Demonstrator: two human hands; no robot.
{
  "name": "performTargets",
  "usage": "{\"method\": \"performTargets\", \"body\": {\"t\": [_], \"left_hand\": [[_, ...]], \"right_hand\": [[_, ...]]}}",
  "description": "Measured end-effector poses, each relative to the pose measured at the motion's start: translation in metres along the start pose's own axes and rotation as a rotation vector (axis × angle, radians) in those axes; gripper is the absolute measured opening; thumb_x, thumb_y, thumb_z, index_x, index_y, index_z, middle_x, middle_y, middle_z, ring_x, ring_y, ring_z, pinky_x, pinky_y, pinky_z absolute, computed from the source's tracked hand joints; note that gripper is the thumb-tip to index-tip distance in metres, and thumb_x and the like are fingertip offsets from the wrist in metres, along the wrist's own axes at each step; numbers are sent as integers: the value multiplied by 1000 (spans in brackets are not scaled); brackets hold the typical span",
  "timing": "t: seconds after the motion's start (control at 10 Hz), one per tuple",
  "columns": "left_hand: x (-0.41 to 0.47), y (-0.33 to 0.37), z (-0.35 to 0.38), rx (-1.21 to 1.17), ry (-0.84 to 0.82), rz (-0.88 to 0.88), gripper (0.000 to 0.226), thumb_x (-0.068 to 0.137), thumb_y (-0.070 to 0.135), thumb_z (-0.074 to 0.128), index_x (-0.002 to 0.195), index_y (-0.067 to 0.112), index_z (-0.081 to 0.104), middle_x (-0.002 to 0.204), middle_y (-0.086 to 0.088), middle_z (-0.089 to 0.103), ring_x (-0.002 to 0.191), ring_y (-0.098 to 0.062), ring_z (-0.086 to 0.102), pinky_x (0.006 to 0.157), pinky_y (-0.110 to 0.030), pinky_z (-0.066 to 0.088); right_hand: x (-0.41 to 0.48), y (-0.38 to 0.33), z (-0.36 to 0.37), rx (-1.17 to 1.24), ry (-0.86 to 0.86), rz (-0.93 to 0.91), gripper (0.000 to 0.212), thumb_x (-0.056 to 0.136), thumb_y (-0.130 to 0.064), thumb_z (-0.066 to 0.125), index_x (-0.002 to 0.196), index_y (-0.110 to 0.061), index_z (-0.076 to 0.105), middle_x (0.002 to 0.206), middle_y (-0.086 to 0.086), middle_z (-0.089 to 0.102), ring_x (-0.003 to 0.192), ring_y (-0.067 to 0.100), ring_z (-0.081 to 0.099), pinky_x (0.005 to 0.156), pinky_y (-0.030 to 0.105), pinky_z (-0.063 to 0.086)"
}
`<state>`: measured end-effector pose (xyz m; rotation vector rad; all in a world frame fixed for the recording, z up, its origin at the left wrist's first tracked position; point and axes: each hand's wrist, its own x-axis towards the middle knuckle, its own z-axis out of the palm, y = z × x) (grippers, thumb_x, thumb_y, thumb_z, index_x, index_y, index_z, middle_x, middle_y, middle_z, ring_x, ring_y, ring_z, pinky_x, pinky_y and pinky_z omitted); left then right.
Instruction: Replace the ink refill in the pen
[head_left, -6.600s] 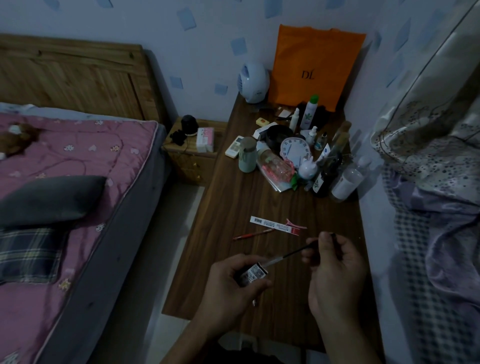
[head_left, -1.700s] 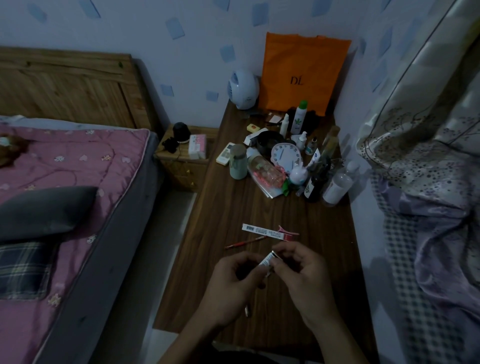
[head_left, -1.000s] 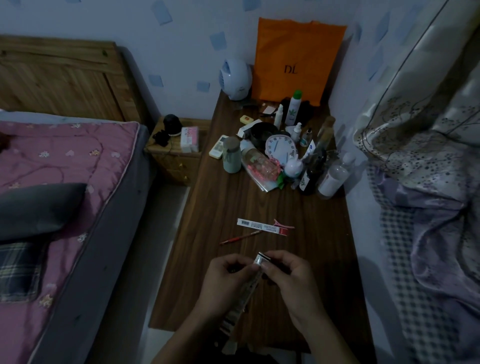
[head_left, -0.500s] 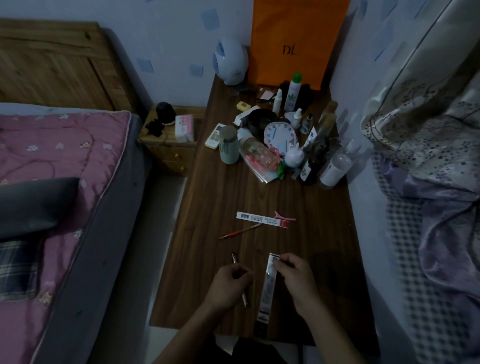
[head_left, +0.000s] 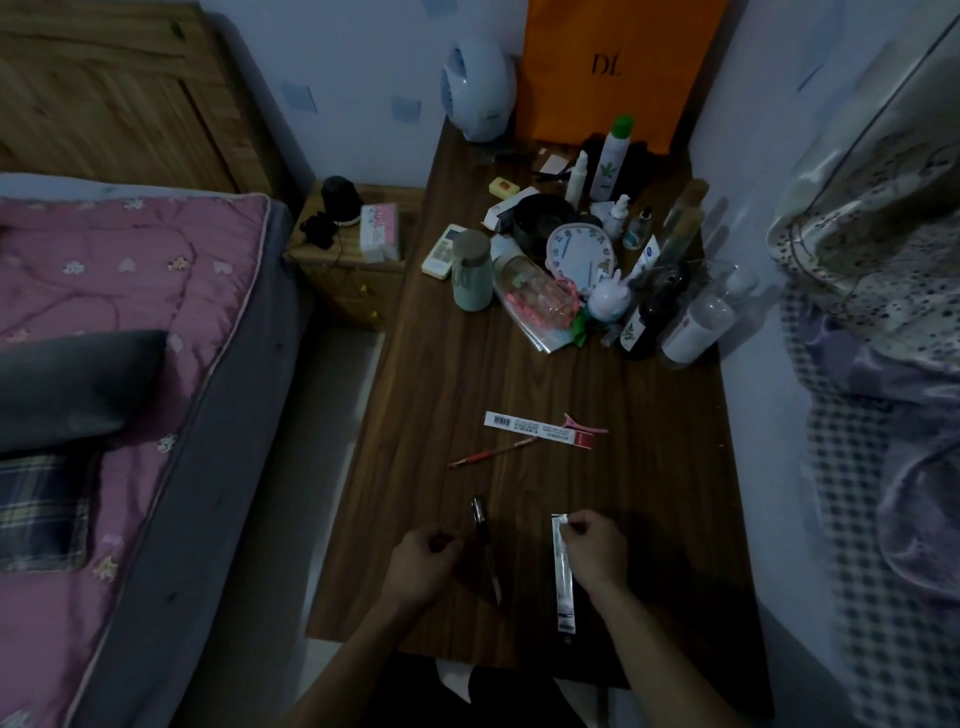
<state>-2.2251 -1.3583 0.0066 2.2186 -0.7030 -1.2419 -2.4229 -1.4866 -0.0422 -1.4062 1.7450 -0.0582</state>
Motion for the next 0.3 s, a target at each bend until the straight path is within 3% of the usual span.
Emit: {"method": "performTargets", "body": {"t": [0.1, 0.3], "left_hand": [[4, -1, 0, 23, 6, -3, 16, 85, 28, 65, 70, 33, 71, 71, 10, 75, 68, 6, 68, 55, -11, 43], [10, -4, 6, -6, -8, 25, 13, 86, 27, 65, 76, 25, 73, 75, 5, 75, 73, -2, 70, 61, -18, 45]], "right_hand": [[-2, -1, 0, -130, 40, -51, 9, 92, -20, 67, 100, -20, 72, 97, -1, 74, 71, 6, 56, 55, 15, 38], [-6, 2, -5, -220, 93, -74, 11, 93, -33, 65, 92, -24, 71, 75, -11, 65, 70, 8, 64, 59, 24, 51]]}}
